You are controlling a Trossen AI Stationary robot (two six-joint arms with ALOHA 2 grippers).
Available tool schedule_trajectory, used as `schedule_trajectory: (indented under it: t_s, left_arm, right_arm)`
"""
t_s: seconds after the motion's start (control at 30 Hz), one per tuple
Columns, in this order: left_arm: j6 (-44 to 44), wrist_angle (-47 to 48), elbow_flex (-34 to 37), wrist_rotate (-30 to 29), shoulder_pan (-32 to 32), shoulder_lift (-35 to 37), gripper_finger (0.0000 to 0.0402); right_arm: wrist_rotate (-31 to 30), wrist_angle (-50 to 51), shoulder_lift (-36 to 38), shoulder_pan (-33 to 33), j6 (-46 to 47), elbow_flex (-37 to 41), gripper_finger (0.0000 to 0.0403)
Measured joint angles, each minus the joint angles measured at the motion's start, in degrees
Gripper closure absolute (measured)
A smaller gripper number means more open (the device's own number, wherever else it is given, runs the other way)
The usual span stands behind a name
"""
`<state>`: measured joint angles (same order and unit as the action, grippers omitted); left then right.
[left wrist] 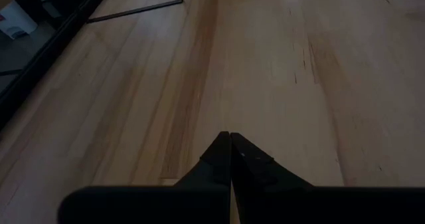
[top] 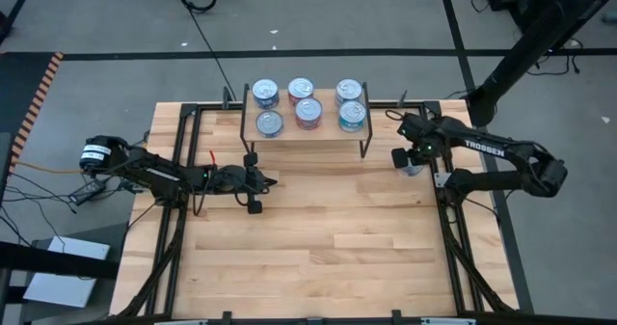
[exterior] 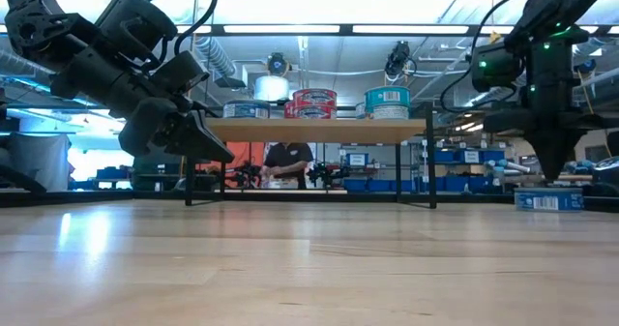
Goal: Stack canned seafood by type on shelf
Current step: Stack the blue tuna can on top of the blue tuna can on the shelf
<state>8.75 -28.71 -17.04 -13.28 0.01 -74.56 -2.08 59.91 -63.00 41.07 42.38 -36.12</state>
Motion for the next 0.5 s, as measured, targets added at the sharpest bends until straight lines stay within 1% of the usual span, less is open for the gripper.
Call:
schedule_trajectory:
  t_s: [0.17,0.3,0.37,0.5]
  left_arm:
    - [0.0,0.1,0.0,0.0,0.0,0.0,0.0396]
    - [0.0,0.1,0.0,0.0,0.0,0.0,0.0396]
    - [0.0,0.1,0.0,0.0,0.0,0.0,0.0396]
    - [0.0,0.0,0.0,0.0,0.0,0.0,0.0396]
  right_arm:
    - [-0.8,-2.0,0.0,-1.8,-1.0,-0.1,0.0403]
    - [-5.1,-4.3,0.0,-3.2,-4.8,-0.1,0.0402]
    - [-7.2,-5.4,0.0,-4.1,-4.9,-0.1,0.0402]
    - [-8.7,-8.5,-1.2,-5.1,-4.9,0.5,0.0402]
